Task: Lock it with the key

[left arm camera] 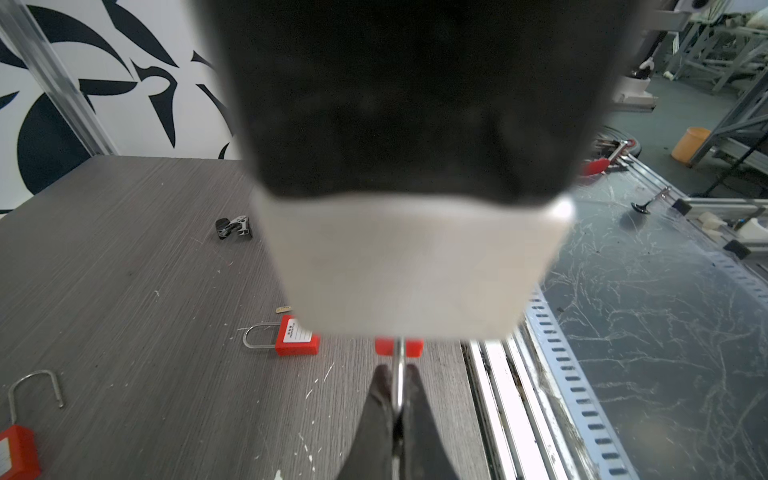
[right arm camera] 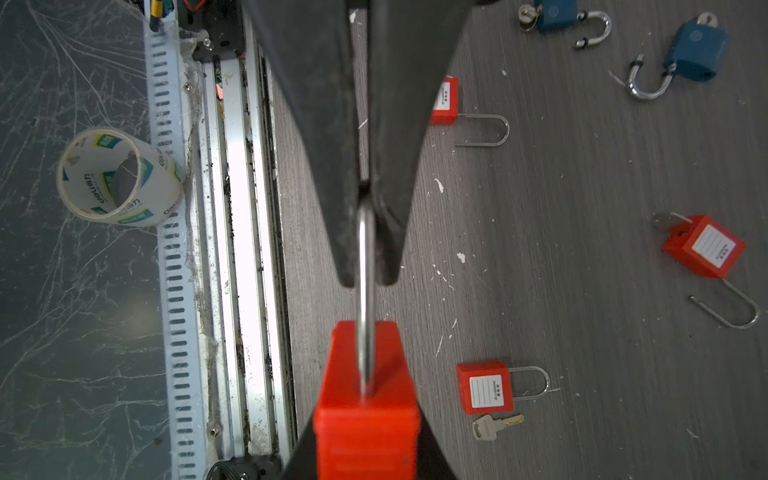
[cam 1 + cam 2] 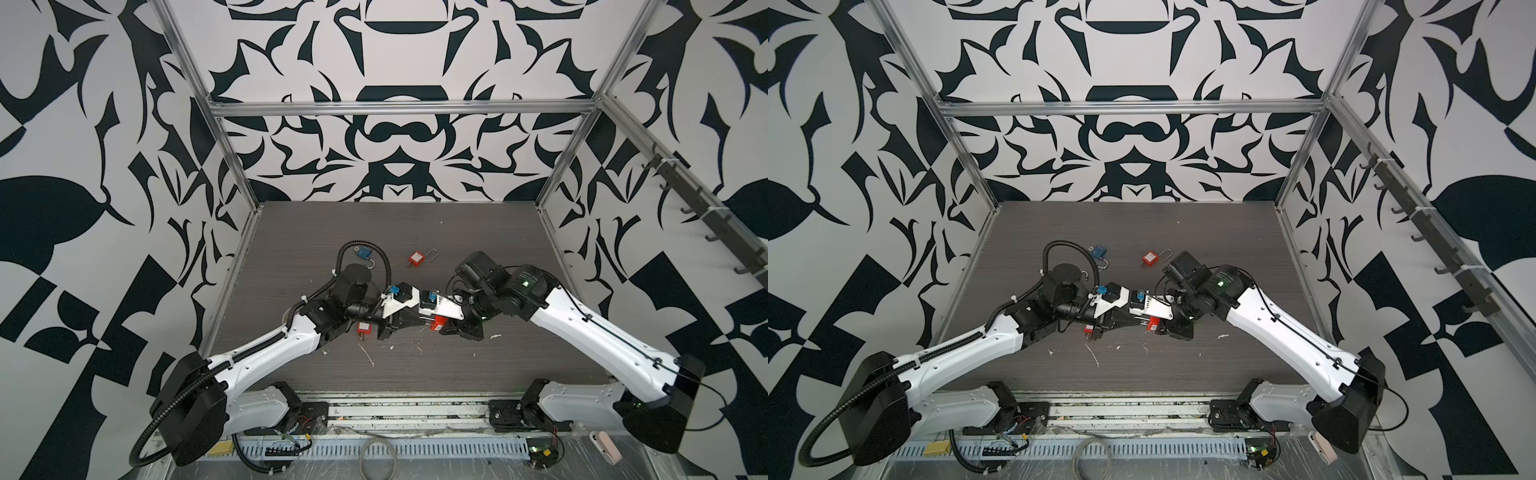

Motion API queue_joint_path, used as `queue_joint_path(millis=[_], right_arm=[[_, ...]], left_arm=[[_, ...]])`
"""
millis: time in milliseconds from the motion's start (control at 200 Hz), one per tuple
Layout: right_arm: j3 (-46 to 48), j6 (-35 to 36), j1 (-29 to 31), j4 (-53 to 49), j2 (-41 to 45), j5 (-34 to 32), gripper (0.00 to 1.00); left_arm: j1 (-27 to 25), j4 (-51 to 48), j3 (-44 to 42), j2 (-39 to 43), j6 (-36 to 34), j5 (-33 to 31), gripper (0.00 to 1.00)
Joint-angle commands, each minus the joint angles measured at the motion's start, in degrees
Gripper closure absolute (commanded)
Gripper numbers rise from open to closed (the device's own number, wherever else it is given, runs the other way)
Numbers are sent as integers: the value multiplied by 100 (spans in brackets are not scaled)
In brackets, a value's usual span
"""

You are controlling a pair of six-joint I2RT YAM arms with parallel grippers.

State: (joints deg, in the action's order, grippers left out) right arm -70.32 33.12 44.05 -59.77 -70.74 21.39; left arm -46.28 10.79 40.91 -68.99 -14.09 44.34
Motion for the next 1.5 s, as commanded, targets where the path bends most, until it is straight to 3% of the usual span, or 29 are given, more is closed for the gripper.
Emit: queue_joint_path(millis=[0,145,305,425,775,1010,1275,1495], right_arm=[[-327,-384,68,2138,-15,818,90],[-414,-146,67,1993,-55,728,88],[-513,222,60,984,82,164,57],[-537,191,42,361,412,-91,47],[-740,-95,-118,-746,685,-639,46],[-917,-53,-178,-1063,131,-649,47],[-568,-117,-185,-483,-63,-416,48],[187,-343,-180,1048,191,-1606,48]], left_arm=[[-285,871,-204,-176,432,86,100],[-276,834,-301,-47,390,-52,100],[-40,533,-308,283,292,-75,100],[248,391,-322,545,306,34,100],[375,-190,-150,782,2,268,100],[374,-253,-3,761,-25,357,100],[374,-17,-33,695,92,374,100],[374,187,-31,591,207,368,100]])
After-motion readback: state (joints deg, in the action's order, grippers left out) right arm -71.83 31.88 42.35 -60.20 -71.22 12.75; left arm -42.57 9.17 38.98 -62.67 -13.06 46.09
